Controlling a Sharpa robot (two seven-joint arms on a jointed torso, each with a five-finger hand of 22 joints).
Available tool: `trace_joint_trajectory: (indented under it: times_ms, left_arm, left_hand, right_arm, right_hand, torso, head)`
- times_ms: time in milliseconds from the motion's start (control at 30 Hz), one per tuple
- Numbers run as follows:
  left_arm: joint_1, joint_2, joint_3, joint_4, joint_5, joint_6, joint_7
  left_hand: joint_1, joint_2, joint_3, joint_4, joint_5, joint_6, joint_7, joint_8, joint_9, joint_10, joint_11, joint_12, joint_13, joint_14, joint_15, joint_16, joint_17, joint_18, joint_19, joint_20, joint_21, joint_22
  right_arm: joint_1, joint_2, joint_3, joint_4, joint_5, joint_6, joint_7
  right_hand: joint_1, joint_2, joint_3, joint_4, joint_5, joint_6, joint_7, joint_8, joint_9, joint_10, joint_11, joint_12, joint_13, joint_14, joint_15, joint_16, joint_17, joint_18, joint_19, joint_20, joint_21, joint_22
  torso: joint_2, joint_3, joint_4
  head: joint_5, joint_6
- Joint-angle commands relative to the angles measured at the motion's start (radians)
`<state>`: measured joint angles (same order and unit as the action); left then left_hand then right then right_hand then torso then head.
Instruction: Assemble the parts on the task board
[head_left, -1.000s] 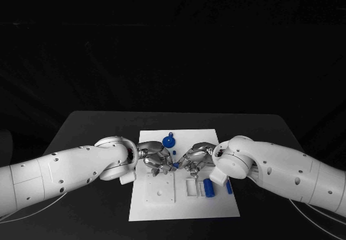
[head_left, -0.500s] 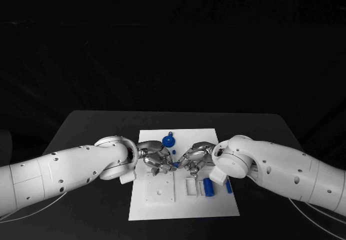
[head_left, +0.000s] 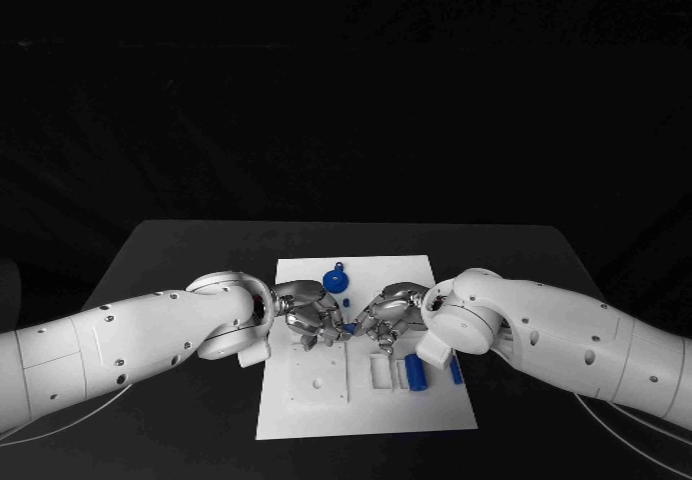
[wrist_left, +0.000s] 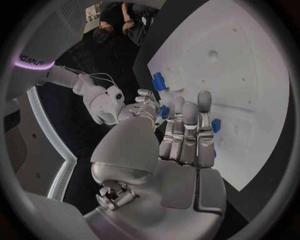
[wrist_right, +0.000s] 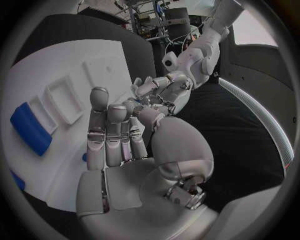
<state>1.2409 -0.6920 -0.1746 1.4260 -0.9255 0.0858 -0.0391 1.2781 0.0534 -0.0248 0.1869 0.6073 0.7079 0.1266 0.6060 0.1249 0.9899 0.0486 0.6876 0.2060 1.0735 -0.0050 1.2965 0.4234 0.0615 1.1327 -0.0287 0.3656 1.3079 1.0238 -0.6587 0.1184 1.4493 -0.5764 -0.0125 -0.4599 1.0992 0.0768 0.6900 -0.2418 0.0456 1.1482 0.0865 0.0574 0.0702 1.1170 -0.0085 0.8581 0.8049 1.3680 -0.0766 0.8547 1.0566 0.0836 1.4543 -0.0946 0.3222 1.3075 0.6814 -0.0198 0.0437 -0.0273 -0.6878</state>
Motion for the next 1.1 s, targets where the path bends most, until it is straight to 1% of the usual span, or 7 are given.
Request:
trace_joint_trajectory:
  times_ms: [33,367,633,767,933,1000,1100]
  left_arm:
    - [0.002,0.008,0.003,0.004,0.005,-0.014,0.019]
    - [0.002,0.010,0.003,0.001,0.010,-0.021,0.024]
    - [0.002,0.012,0.003,0.000,0.013,-0.028,0.025]
    - [0.002,0.013,0.003,0.000,0.014,-0.029,0.025]
    - [0.002,0.014,0.003,-0.001,0.016,-0.025,0.024]
    - [0.002,0.015,0.003,-0.001,0.017,-0.022,0.024]
    - [0.002,0.016,0.003,-0.001,0.019,-0.019,0.025]
  left_hand:
    - [-0.002,0.010,0.006,0.001,0.004,0.000,-0.005,-0.003,0.000,0.004,0.004,-0.005,0.000,0.001,-0.001,0.001,0.000,0.014,0.007,0.003,-0.002,0.013]
    - [-0.001,0.013,0.021,-0.001,0.026,0.002,-0.005,-0.006,-0.001,0.003,0.004,-0.007,-0.001,-0.001,-0.001,0.001,0.000,0.013,0.005,0.003,-0.003,0.014]
    - [-0.014,0.000,0.020,0.010,0.018,-0.003,-0.002,-0.016,-0.006,0.003,0.005,-0.006,0.000,-0.001,0.001,0.000,0.001,0.014,0.007,0.004,-0.004,0.013]
    - [-0.023,-0.002,0.013,0.023,0.001,-0.007,0.001,-0.021,-0.009,0.003,0.007,-0.004,0.001,0.000,0.002,0.000,0.001,0.015,0.008,0.005,-0.005,0.013]
    - [-0.021,-0.002,0.012,0.030,0.001,-0.007,0.001,-0.025,-0.014,0.002,0.007,-0.003,0.002,0.000,0.002,-0.001,0.002,0.016,0.009,0.005,-0.006,0.012]
    - [-0.012,0.000,0.016,0.034,0.040,-0.004,0.001,-0.028,-0.017,0.000,0.007,-0.004,0.002,0.000,0.002,-0.001,0.003,0.016,0.009,0.005,-0.008,0.013]
    - [-0.010,-0.003,0.019,0.034,0.054,-0.004,0.001,-0.028,-0.018,0.000,0.007,-0.004,0.001,-0.001,0.002,-0.001,0.004,0.016,0.009,0.005,-0.008,0.013]
  right_arm:
    - [-0.002,0.006,-0.002,0.006,0.003,0.032,0.005]
    - [-0.002,0.010,-0.003,0.005,0.003,0.032,0.003]
    - [-0.002,0.012,-0.004,0.003,0.003,0.035,0.003]
    - [-0.002,0.013,-0.004,0.003,0.003,0.035,0.003]
    - [-0.002,0.014,-0.005,0.003,0.003,0.034,0.003]
    - [-0.002,0.015,-0.005,0.003,0.003,0.033,0.003]
    - [-0.002,0.015,-0.005,0.003,0.003,0.032,0.003]
  right_hand:
    - [0.001,0.009,0.002,-0.006,0.002,0.005,0.000,0.007,0.002,0.001,-0.005,0.005,-0.001,0.005,0.000,0.005,0.001,0.012,0.000,-0.004,0.007,0.031]
    - [0.001,0.010,0.001,-0.008,0.002,0.005,0.000,0.007,0.001,0.001,-0.005,0.005,-0.001,0.005,0.000,0.005,0.003,0.012,-0.001,-0.004,0.011,0.031]
    - [0.001,0.010,0.001,-0.008,0.002,0.005,0.000,0.007,0.001,0.001,-0.005,0.005,-0.001,0.005,0.000,0.005,0.003,0.012,-0.001,-0.004,0.011,0.031]
    - [0.001,0.010,0.001,-0.008,0.002,0.005,0.000,0.007,0.001,0.001,-0.005,0.005,-0.001,0.005,0.000,0.005,0.003,0.012,-0.001,-0.004,0.011,0.031]
    - [0.001,0.010,0.001,-0.008,0.002,0.005,0.000,0.007,0.001,0.001,-0.005,0.005,-0.001,0.005,0.000,0.005,0.003,0.012,-0.001,-0.004,0.011,0.031]
    - [0.001,0.010,0.001,-0.008,0.002,0.005,0.000,0.007,0.001,0.001,-0.005,0.005,-0.001,0.005,0.000,0.005,0.003,0.012,-0.001,-0.004,0.011,0.031]
    - [0.001,0.010,0.001,-0.008,0.002,0.005,0.000,0.007,0.001,0.001,-0.005,0.005,-0.001,0.005,0.000,0.005,0.003,0.012,-0.001,-0.004,0.011,0.031]
  torso:
    - [0.000,0.0004,0.0003]
    - [0.000,0.0005,0.0006]
    - [0.000,0.0003,0.0005]
    - [0.000,0.0007,0.0008]
    - [0.000,0.0006,0.0007]
    - [0.000,0.0007,0.0003]
    - [0.000,0.0009,0.0000]
  head:
    - [0.000,-0.005]
    - [-0.002,-0.007]
    - [-0.001,-0.007]
    - [-0.001,-0.006]
    - [-0.001,-0.006]
    - [-0.001,-0.007]
    - [-0.001,-0.007]
